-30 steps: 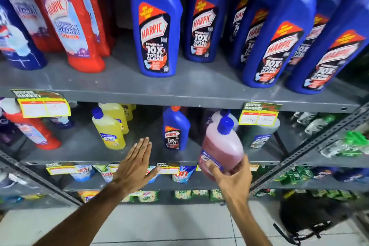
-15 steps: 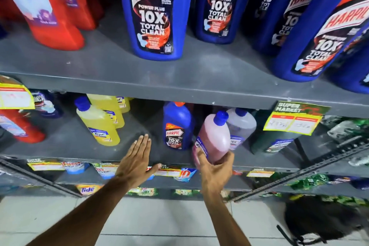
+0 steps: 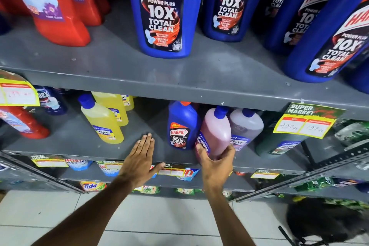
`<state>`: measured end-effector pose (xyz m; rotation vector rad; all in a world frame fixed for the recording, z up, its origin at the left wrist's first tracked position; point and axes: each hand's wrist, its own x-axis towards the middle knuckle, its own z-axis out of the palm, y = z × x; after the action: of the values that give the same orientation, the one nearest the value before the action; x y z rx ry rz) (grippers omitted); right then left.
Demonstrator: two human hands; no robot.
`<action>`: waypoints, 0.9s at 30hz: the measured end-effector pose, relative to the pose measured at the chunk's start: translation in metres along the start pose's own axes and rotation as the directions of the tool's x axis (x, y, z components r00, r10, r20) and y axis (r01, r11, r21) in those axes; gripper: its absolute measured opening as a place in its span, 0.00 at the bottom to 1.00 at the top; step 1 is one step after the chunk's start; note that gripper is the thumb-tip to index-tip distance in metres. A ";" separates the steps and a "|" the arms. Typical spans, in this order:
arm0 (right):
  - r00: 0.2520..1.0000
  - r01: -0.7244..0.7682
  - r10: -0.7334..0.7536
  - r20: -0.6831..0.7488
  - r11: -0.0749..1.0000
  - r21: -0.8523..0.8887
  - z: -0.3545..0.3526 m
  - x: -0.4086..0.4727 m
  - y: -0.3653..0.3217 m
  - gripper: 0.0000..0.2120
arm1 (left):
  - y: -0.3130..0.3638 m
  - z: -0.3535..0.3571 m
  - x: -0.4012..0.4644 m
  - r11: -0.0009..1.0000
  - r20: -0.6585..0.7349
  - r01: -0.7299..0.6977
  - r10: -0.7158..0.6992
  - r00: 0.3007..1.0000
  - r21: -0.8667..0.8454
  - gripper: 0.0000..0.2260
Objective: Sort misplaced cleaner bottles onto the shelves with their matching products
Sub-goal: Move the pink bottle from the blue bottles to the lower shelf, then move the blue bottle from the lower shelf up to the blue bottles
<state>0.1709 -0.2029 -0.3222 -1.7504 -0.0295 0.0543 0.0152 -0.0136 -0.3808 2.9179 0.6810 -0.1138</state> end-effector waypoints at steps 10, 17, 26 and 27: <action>0.771 0.629 -0.589 0.242 0.764 -0.144 -0.003 -0.051 -0.081 0.29 | -0.002 0.001 0.001 0.996 0.009 -0.001 0.002 1.000 -0.090 0.52; 0.761 0.592 -0.309 0.571 0.691 -0.415 0.047 -0.002 -0.148 0.25 | -0.001 0.002 0.002 0.997 -0.018 -0.002 0.000 1.000 -0.074 0.47; 0.770 0.543 -0.225 0.597 0.723 -0.428 0.061 0.021 -0.130 0.24 | -0.004 0.011 0.002 0.998 -0.031 -0.002 0.000 1.000 -0.063 0.46; 0.773 0.544 -0.233 0.590 0.722 -0.427 0.061 0.020 -0.128 0.24 | -0.004 0.011 0.002 0.998 -0.024 0.001 -0.002 1.000 -0.058 0.46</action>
<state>0.1891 -0.1187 -0.2080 -2.2614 -0.9116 0.1953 0.0148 -0.0111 -0.3923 2.8680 0.6784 -0.0575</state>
